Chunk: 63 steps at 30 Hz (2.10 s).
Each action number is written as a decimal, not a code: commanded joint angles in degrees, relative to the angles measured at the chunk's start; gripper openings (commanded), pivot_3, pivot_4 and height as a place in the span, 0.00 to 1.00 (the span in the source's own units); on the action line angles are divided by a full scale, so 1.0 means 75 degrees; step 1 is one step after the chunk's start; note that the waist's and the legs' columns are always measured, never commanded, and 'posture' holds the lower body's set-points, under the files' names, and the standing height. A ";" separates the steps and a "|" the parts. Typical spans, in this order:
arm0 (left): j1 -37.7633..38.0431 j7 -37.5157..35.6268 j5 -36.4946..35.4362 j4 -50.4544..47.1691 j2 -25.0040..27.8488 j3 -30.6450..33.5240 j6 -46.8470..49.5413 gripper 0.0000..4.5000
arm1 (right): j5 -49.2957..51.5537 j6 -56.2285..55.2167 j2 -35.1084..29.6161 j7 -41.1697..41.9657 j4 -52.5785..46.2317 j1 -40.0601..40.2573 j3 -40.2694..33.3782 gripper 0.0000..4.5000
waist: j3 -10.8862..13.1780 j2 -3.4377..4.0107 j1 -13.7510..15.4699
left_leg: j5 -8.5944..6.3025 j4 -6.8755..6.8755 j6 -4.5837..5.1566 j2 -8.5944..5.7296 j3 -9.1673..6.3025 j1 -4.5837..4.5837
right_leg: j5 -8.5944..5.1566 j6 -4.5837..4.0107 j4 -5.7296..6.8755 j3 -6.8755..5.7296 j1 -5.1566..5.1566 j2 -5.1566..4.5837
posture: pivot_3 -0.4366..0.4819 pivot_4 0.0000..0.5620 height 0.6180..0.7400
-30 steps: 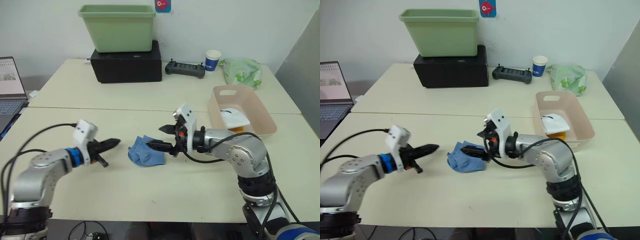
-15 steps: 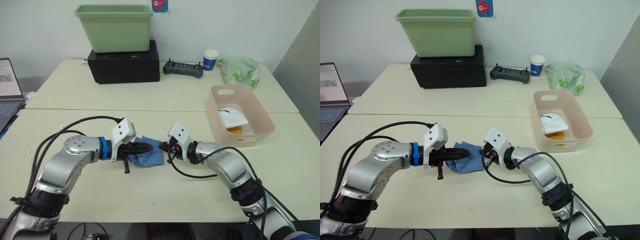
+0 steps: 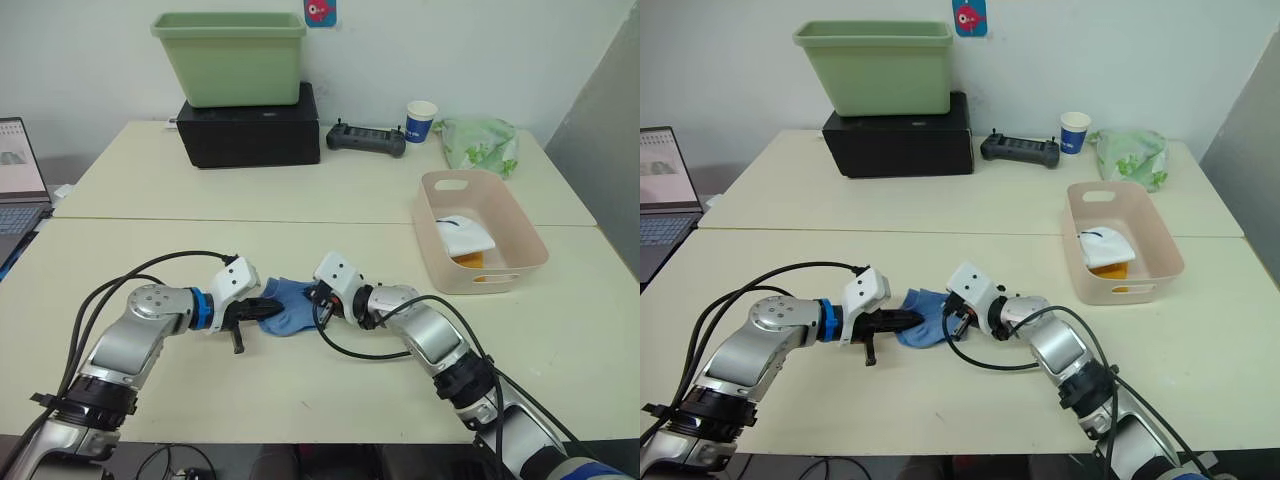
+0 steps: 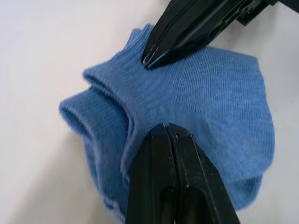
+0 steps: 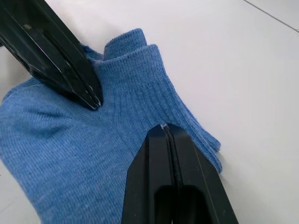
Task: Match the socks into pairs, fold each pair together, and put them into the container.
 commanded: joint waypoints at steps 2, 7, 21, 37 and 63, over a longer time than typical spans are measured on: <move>-0.0233 0.0331 -0.0674 -0.0909 -0.0104 0.0602 0.0849 0.00 | 0.0326 -0.0525 -0.0103 0.0446 -0.0804 0.0046 -0.0447 0.00 | 0.0005 -0.0003 0.0021 | 0.0000 0.0002 0.0000 -0.0001 -0.0001 -0.0017 | 0.0000 0.0001 0.0000 -0.0003 -0.0010 -0.0001 | 0.48 0.27 0.92; -0.0815 0.0714 -0.0730 -0.0893 -0.0388 0.0467 0.1508 0.00 | 0.0300 -0.0370 -0.0223 0.0887 -0.1016 0.0103 -0.0204 0.00 | 0.0005 -0.0003 0.0047 | 0.0000 0.0002 0.0000 -0.0001 -0.0008 -0.0021 | 0.0000 0.0002 -0.0004 -0.0013 -0.0009 -0.0001 | 0.48 0.27 0.92; -0.1130 0.0805 0.0359 0.0846 -0.0524 -0.0156 0.0645 0.00 | -0.0305 -0.0448 -0.0738 0.1850 -0.0915 0.0375 0.0891 0.00 | 0.0004 -0.0004 0.0021 | 0.0000 0.0007 -0.0001 -0.0005 -0.0007 -0.0015 | 0.0000 0.0001 -0.0004 -0.0011 -0.0002 -0.0004 | 0.48 0.27 0.92; -0.0675 0.0117 -0.0137 -0.0083 0.0068 0.0163 0.1126 0.00 | 0.1173 0.2090 -0.1174 0.1214 -0.3432 0.1169 -0.0884 0.00 | 0.0006 -0.0004 0.0022 | 0.0001 0.0005 -0.0002 -0.0006 -0.0006 -0.0018 | 0.0000 0.0001 -0.0007 -0.0012 -0.0004 -0.0009 | 0.48 0.27 0.92; -0.0038 0.0018 0.0595 0.0504 0.0311 -0.0047 0.0126 0.00 | 0.2802 0.5883 0.1665 -0.0673 -0.0524 -0.0633 -0.2210 0.99 | 0.0000 -0.0001 -0.0135 | 0.0000 -0.0006 0.0001 0.0003 -0.0002 0.0004 | -0.0001 -0.0001 0.0010 0.0000 -0.0004 0.0003 | 0.48 0.27 0.92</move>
